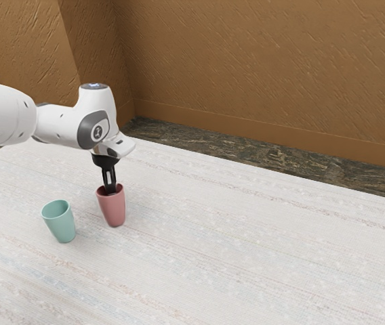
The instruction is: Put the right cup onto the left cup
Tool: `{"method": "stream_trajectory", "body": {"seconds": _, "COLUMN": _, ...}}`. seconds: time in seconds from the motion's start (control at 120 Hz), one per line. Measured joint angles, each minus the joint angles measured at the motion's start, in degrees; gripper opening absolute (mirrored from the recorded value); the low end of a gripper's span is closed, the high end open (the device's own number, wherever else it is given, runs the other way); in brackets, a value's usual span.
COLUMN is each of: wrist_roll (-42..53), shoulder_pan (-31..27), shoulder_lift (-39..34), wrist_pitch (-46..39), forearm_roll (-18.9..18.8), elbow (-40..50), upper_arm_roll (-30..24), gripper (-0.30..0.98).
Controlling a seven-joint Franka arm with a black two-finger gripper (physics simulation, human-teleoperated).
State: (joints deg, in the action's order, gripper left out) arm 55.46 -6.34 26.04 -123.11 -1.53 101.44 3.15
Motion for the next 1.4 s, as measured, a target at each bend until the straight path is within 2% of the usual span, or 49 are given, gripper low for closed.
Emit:
{"method": "stream_trajectory", "body": {"seconds": 0.167, "wrist_roll": -0.7, "shoulder_pan": 0.4, "shoulder_lift": -2.5, "wrist_pitch": -0.5, "forearm_roll": 0.8, "elbow": 1.2, "upper_arm_roll": 0.0, "gripper": -0.05}}
{"method": "stream_trajectory", "body": {"seconds": 0.358, "wrist_roll": -1.3, "shoulder_pan": 0.5, "shoulder_lift": -4.7, "wrist_pitch": -1.1, "forearm_roll": 0.0, "elbow": 1.3, "upper_arm_roll": 0.0, "gripper": -0.08}}
{"method": "stream_trajectory", "body": {"seconds": 0.75, "wrist_roll": -3.0, "shoulder_pan": -4.1, "shoulder_lift": -19.3, "wrist_pitch": 2.1, "forearm_roll": -0.5, "elbow": 9.2, "upper_arm_roll": -0.1, "gripper": -0.09}}
{"method": "stream_trajectory", "body": {"seconds": 1.075, "wrist_roll": -4.7, "shoulder_pan": -7.6, "shoulder_lift": -24.7, "wrist_pitch": 5.9, "forearm_roll": -2.6, "elbow": 13.9, "upper_arm_roll": 0.1, "gripper": -0.09}}
{"method": "stream_trajectory", "body": {"seconds": 1.4, "wrist_roll": -6.1, "shoulder_pan": -11.3, "shoulder_lift": -25.6, "wrist_pitch": 8.7, "forearm_roll": -3.9, "elbow": 14.9, "upper_arm_roll": 0.3, "gripper": -0.10}}
